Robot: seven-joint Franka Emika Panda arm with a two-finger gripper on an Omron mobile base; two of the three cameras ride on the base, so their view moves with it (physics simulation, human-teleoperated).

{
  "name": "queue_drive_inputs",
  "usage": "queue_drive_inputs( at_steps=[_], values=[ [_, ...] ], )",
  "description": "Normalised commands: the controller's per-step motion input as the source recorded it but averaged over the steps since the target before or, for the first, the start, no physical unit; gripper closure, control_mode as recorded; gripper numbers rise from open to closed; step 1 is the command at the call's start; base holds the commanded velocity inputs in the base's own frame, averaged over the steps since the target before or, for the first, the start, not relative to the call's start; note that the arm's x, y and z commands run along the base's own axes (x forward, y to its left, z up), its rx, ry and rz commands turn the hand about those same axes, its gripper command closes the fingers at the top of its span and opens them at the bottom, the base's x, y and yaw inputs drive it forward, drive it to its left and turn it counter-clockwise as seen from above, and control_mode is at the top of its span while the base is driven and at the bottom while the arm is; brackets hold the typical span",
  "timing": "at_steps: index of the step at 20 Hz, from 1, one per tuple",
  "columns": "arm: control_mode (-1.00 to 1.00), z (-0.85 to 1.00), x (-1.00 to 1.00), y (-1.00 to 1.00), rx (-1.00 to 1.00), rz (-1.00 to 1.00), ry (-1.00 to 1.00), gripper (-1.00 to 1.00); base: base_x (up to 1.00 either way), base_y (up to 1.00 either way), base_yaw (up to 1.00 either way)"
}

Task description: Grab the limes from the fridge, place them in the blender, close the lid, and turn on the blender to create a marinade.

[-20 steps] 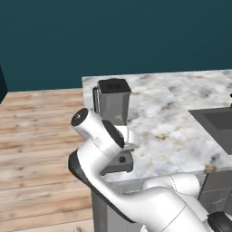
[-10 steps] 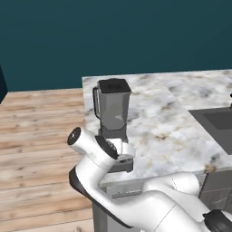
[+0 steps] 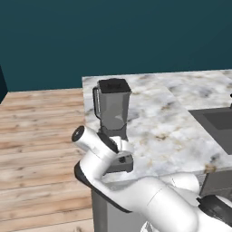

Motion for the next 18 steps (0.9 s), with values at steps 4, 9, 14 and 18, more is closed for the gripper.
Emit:
queue_drive_inputs(
  at_steps=[4, 9, 14, 18],
  values=[
    [-1.00, -0.46, 0.39, 0.08, -0.04, 0.00, 0.09, -1.00, 0.00, 0.00, 0.00],
    [-1.00, -0.38, 0.33, 0.21, -0.05, 0.00, 0.06, -1.00, 0.00, 0.00, 0.00],
    [-1.00, -0.27, 0.41, 0.16, -0.03, 0.00, 0.05, -1.00, 0.00, 0.00, 0.00],
    [-1.00, -0.42, 0.39, 0.06, -0.02, 0.00, 0.02, -1.00, 0.00, 0.00, 0.00]
  ],
)
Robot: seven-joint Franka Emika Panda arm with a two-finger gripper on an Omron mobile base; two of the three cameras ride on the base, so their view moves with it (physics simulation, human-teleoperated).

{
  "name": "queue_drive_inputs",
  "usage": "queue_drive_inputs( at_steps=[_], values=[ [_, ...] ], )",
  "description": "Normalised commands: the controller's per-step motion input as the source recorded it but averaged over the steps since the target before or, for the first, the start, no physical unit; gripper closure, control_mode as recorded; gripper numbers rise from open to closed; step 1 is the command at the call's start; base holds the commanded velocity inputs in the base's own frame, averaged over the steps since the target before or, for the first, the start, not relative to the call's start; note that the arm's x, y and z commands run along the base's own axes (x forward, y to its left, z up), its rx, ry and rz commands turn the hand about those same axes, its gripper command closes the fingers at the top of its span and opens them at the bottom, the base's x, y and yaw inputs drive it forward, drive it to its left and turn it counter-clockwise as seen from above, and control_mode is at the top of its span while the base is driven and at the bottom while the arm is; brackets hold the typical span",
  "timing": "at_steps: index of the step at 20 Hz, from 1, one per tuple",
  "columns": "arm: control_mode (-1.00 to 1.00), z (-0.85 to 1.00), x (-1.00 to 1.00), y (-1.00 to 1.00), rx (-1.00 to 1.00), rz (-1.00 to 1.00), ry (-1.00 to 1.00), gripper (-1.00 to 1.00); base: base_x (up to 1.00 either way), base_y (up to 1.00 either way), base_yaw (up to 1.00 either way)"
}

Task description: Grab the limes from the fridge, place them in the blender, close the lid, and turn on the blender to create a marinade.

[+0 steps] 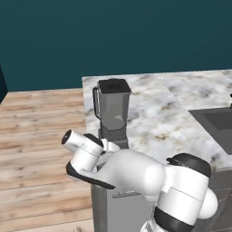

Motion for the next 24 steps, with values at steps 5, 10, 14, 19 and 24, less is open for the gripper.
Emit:
queue_drive_inputs(
  at_steps=[5, 10, 14, 19, 24],
  values=[
    [-1.00, -0.26, 0.08, 0.00, 0.00, 0.00, -0.01, -1.00, 0.00, 0.00, 0.00],
    [-1.00, 0.38, -0.52, -0.09, 0.00, 0.00, -0.09, -1.00, 0.00, 0.00, 0.00],
    [-1.00, 0.75, -0.81, -0.21, 0.00, 0.00, -0.18, -1.00, 0.00, 0.00, 0.00],
    [-1.00, 0.78, -0.71, -0.27, 0.00, 0.00, -0.19, -1.00, 0.00, 0.00, 0.00],
    [-1.00, 0.75, -0.53, -0.30, 0.00, 0.00, -0.19, -1.00, 0.00, 0.00, 0.00]
  ],
)
